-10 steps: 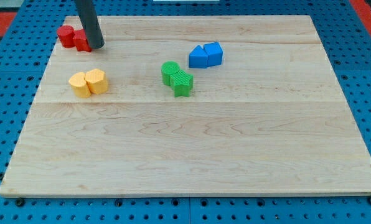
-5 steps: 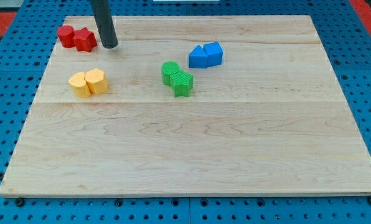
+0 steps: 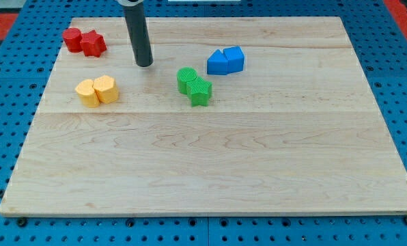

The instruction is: Move the red circle along with red star towards top center

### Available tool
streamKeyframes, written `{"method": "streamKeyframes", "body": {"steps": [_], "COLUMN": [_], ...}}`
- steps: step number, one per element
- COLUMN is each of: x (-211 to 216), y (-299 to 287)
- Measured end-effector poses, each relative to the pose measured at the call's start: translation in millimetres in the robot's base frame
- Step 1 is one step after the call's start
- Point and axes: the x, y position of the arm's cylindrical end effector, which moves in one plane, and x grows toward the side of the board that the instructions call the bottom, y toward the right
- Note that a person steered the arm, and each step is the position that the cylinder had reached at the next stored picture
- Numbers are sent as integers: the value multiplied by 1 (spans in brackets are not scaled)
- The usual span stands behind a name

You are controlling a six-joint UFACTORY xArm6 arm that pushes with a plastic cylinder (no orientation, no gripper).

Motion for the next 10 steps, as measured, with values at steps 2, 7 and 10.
{"method": "streamKeyframes", "body": {"steps": [2,7,10], "x": [4,9,-32], "y": [8,-64,-200]}}
